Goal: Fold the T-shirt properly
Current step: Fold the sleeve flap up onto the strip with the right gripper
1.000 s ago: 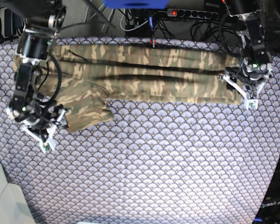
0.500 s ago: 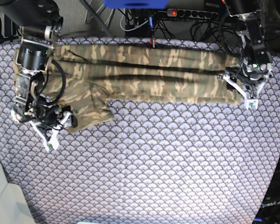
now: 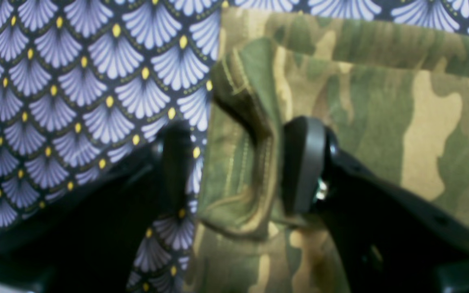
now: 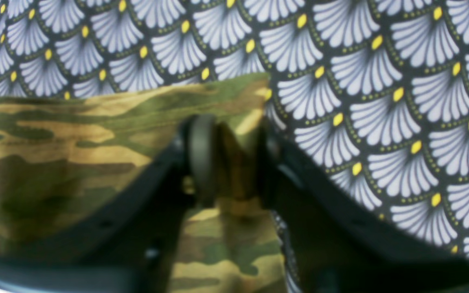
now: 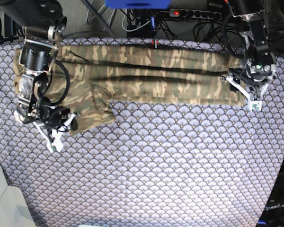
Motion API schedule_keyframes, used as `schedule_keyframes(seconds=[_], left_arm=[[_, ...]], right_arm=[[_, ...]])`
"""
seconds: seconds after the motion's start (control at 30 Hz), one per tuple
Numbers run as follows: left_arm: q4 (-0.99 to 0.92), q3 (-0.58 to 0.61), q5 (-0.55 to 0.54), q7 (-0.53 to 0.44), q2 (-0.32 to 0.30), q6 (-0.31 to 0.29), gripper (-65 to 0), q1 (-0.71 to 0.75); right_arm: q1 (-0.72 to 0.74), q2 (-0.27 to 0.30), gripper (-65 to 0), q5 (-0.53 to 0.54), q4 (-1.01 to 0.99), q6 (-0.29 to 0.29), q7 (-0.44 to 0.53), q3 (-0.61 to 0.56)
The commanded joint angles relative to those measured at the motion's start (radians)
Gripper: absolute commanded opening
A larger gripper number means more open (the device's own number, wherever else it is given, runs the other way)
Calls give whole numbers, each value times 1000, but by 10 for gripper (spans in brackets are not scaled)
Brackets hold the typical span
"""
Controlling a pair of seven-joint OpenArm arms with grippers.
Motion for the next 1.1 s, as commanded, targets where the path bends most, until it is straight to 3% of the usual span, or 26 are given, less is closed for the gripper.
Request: schedule_keyframes(seconds=[0.0, 0.13, 0.27, 0.63, 0.77, 1.07], left_arm=[[6, 2, 0, 24, -3, -6, -293, -4], [3, 2, 0, 24, -3, -6, -293, -4], [-5, 2, 0, 24, -3, -6, -293, -4], [-6, 2, 3, 22, -3, -6, -293, -4], [-6, 3, 4, 19, -6, -6, -293, -4], [-6, 3, 6, 16, -14, -7, -293, -4]], right_arm=[[14, 5, -574, 4, 8, 0, -13, -3], [16, 9, -650, 3, 10, 0, -14, -3], [7, 14, -650, 3, 71, 0, -39, -5], [-227, 6, -650, 15, 568, 0, -162, -3], [-354, 14, -650, 101, 722, 0, -162, -2], [-584, 130, -650, 351, 888, 0, -156, 1]])
